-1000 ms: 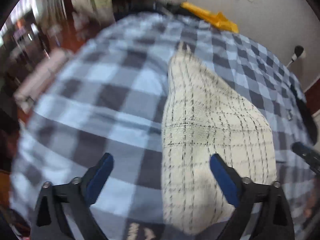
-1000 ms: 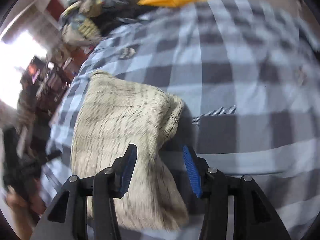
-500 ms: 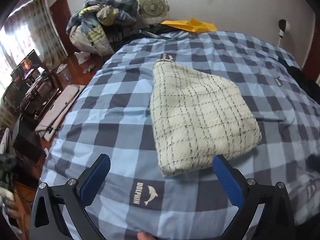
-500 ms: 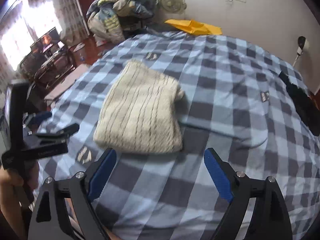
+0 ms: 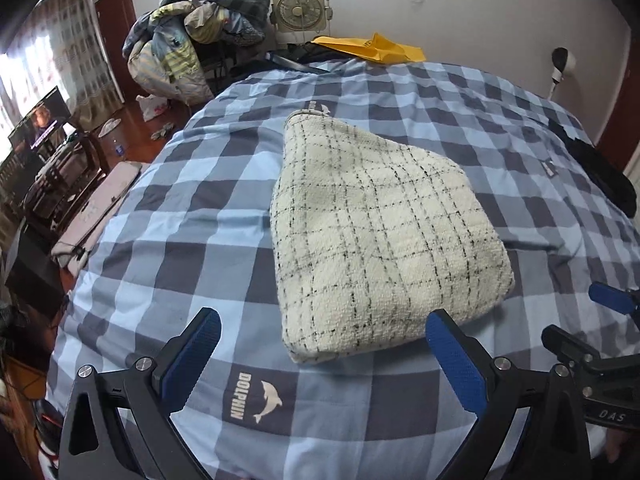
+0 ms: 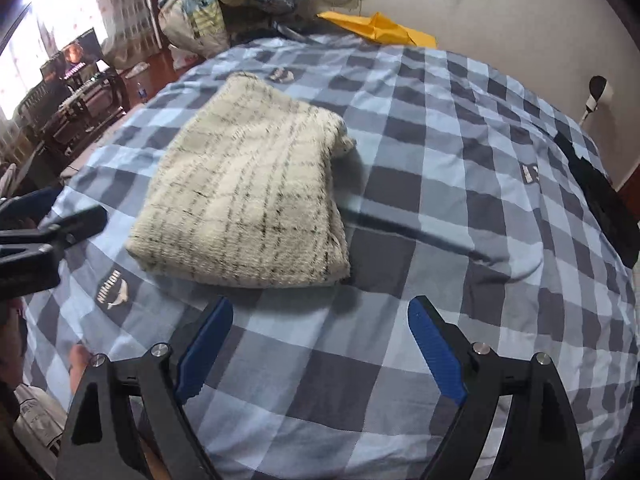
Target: Fold small clothes
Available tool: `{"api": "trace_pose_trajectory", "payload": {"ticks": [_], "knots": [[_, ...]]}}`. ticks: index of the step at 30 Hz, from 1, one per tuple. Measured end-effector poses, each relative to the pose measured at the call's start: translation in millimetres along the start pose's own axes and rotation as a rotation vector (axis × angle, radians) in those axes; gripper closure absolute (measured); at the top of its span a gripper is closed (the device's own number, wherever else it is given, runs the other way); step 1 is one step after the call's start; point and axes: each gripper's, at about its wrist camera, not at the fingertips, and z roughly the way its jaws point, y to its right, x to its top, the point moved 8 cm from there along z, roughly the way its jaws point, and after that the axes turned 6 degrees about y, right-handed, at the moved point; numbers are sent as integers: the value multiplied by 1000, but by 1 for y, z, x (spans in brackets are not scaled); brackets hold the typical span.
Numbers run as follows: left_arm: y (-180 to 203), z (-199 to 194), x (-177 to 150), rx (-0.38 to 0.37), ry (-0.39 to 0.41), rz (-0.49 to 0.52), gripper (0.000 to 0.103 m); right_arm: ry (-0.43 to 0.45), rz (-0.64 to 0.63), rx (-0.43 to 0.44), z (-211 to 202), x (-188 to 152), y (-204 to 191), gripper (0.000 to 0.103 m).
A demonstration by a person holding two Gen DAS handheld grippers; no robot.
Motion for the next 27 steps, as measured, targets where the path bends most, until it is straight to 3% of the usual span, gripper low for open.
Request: {"api": "trace_pose_trajectory", "payload": {"ticks": [13, 27], "knots": [[14, 16, 3, -17, -4, 8, 0, 26, 132, 58, 0, 3, 13, 16], [12, 18, 0, 0, -9, 10, 0, 23, 134, 64, -2, 3, 12, 16]]}}
